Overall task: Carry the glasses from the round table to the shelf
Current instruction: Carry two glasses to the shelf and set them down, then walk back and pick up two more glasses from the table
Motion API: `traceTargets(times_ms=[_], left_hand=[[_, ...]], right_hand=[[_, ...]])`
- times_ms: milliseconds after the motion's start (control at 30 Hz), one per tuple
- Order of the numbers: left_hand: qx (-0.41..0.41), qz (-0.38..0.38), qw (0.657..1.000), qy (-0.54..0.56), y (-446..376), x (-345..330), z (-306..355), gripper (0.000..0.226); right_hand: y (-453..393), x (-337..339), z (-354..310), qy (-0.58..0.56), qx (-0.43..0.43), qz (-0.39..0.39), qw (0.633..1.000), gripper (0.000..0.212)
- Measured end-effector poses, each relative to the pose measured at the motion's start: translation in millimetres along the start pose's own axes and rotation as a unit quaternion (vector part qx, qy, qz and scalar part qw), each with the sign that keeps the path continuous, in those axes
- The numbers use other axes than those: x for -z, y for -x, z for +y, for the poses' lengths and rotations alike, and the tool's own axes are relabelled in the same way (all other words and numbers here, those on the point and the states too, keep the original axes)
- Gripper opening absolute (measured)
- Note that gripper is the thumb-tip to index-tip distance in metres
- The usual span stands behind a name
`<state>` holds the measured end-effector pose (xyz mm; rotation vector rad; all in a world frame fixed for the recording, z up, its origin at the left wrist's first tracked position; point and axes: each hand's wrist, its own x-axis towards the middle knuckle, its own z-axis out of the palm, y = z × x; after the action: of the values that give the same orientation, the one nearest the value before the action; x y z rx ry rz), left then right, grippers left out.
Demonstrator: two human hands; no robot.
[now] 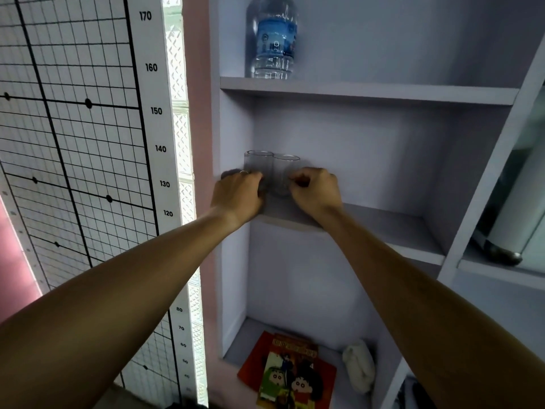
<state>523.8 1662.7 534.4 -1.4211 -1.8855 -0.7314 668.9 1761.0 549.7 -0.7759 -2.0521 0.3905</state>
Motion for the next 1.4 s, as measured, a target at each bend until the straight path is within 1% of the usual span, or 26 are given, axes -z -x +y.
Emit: traceTargets(times_ms=[133,233,300,367,467,567,633,700,767,867,967,1167,1400], left_hand=[[0.002,-0.026,1.0,0.002,0,1,-1,0.019],[0.019,-0.062,0.998,0.02,1,4,-1,0.021],[0.017,-0.091,0.994,0.057,5,11,-1,0.02],[-0.002,-0.108,0.988,0.108,14,21,-5,0.018],[-0.027,-0.1,0.985,0.141,39,42,-23,0.017],[-0.023,-0.11,0.988,0.106,71,62,-49,0.019],[0.023,-0.152,0.987,0.056,97,77,-67,0.02],[0.08,-0.195,0.977,0.021,128,91,-86,0.022],[0.134,-0.219,0.966,-0.011,162,108,-103,0.024],[0.212,-0.248,0.945,-0.041,210,141,-124,0.027],[0.274,-0.244,0.928,-0.068,253,184,-139,0.026],[0.37,-0.198,0.903,-0.09,322,274,-162,0.024],[0.474,-0.194,0.851,-0.119,427,380,-192,0.028]], right_hand=[[2,2,0,0.02,0.019,-0.006,1.0,0.021],[4,4,-1,0.016,0.013,-0.009,1.0,0.02],[6,6,-1,0.006,0.006,-0.008,1.0,0.022],[9,9,-2,-0.003,0.006,-0.009,1.0,0.022],[15,9,-8,0.01,0.044,-0.038,0.998,0.02],[30,3,-19,0.033,0.093,-0.085,0.992,0.018],[47,-6,-30,0.031,0.127,-0.106,0.986,0.015],[69,-21,-43,0.035,0.169,-0.089,0.981,0.014],[90,-37,-58,0.025,0.195,-0.085,0.977,0.019],[120,-64,-79,0.009,0.229,-0.162,0.96,0.025],[150,-89,-108,-0.018,0.257,-0.232,0.938,0.029],[201,-128,-189,-0.071,0.289,-0.322,0.899,0.029],[275,-170,-305,-0.103,0.324,-0.385,0.858,0.028]])
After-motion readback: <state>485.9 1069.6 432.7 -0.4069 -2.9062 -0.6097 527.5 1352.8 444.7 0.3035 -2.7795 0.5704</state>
